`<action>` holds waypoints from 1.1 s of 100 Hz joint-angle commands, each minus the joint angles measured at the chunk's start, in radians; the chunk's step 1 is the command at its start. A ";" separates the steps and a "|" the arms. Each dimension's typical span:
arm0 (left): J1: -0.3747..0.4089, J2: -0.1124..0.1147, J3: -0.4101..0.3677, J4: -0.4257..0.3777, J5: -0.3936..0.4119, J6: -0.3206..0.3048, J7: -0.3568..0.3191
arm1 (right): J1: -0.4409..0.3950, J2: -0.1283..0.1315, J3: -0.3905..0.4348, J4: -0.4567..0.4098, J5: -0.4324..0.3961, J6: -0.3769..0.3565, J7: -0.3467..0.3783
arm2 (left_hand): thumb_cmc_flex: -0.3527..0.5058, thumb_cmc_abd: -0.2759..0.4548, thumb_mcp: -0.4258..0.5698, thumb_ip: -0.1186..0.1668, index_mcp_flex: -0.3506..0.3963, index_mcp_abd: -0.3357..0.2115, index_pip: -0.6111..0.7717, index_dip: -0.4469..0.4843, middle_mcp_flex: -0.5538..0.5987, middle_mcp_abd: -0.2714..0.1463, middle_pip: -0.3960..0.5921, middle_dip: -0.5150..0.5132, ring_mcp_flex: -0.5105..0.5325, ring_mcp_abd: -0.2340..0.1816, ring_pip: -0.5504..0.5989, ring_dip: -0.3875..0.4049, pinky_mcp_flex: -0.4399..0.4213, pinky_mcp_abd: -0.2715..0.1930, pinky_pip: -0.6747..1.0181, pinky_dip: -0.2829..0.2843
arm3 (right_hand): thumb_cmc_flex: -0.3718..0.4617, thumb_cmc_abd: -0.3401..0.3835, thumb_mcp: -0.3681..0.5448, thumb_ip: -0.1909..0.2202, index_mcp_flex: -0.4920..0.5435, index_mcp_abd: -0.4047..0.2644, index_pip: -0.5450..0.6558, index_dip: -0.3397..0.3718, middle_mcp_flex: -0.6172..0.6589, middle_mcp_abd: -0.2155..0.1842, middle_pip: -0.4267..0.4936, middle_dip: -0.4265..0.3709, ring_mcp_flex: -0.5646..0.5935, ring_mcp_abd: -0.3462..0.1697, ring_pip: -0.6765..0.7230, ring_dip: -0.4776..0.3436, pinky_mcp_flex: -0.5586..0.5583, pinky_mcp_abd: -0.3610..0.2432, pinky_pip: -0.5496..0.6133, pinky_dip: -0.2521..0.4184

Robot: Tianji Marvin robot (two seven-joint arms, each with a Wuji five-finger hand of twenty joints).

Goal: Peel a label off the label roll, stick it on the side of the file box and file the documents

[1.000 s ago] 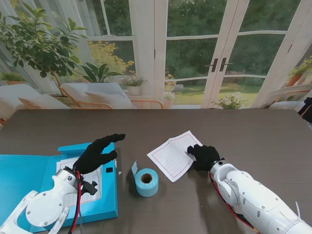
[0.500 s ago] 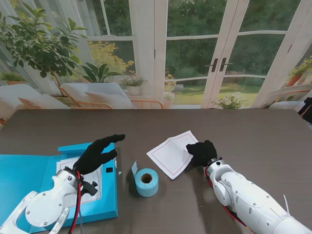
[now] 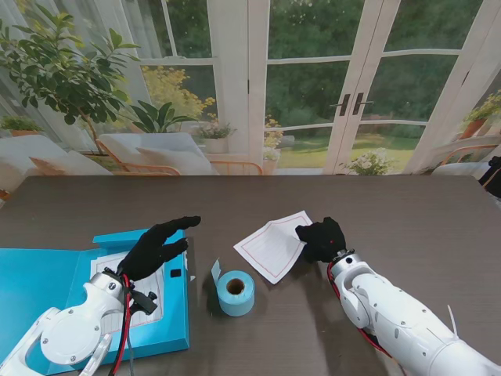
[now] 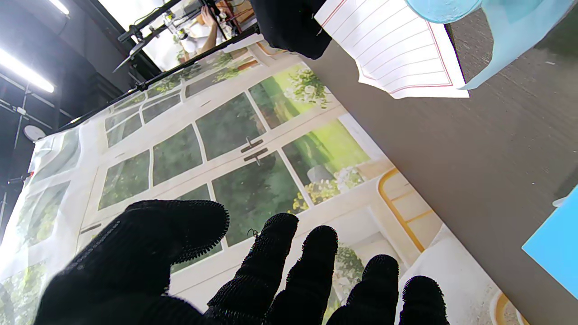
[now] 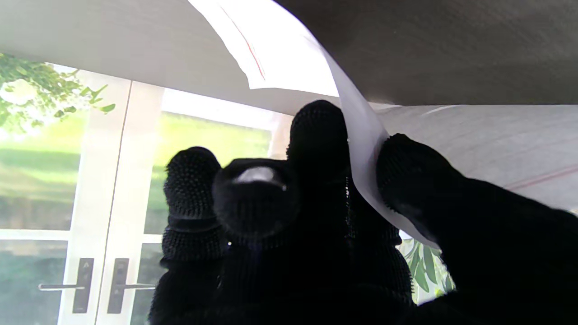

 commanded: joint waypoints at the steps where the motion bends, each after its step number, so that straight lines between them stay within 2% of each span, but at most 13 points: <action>1: 0.004 -0.005 -0.001 -0.010 -0.005 0.007 -0.019 | -0.002 -0.004 0.011 -0.007 -0.004 -0.010 0.007 | -0.032 0.045 -0.024 -0.042 0.015 0.004 -0.016 0.007 0.009 -0.003 -0.006 -0.010 0.005 -0.003 -0.013 -0.009 -0.022 -0.023 -0.029 -0.009 | -0.002 -0.023 0.105 -0.024 0.052 -0.056 0.089 0.023 0.087 0.010 0.051 0.030 0.011 -0.078 0.054 0.027 0.412 -0.031 0.059 0.036; 25: 0.003 -0.007 0.002 -0.015 -0.015 0.025 -0.017 | -0.019 -0.002 0.058 -0.037 -0.017 -0.028 -0.018 | -0.033 0.060 -0.026 -0.050 0.018 0.011 -0.016 0.008 0.008 0.007 -0.007 -0.011 0.004 0.001 -0.013 -0.009 -0.021 -0.021 -0.029 -0.009 | -0.019 -0.062 0.139 -0.018 0.071 -0.089 0.087 0.042 0.087 0.003 0.101 0.044 0.011 -0.102 0.106 0.060 0.423 -0.070 0.090 0.072; 69: -0.005 -0.010 0.001 -0.004 -0.038 0.068 -0.018 | -0.071 0.004 0.169 -0.149 -0.047 -0.064 -0.019 | -0.034 0.064 -0.026 -0.054 0.007 0.012 -0.021 0.008 0.003 0.018 -0.007 -0.011 0.002 0.005 -0.013 -0.009 -0.021 -0.022 -0.028 -0.008 | -0.010 -0.073 0.147 -0.018 0.076 -0.096 0.084 0.052 0.085 0.005 0.106 0.045 0.011 -0.109 0.116 0.069 0.423 -0.070 0.093 0.086; 110: -0.068 -0.009 0.031 0.053 -0.090 0.132 -0.065 | -0.104 0.012 0.276 -0.266 -0.079 -0.079 0.005 | -0.050 0.076 -0.040 -0.069 -0.007 0.008 -0.027 0.006 -0.010 0.025 -0.008 -0.009 -0.004 0.014 -0.014 -0.007 -0.022 -0.020 -0.026 -0.005 | -0.003 -0.068 0.141 -0.018 0.078 -0.094 0.082 0.054 0.084 0.009 0.099 0.044 0.011 -0.105 0.114 0.071 0.422 -0.065 0.090 0.092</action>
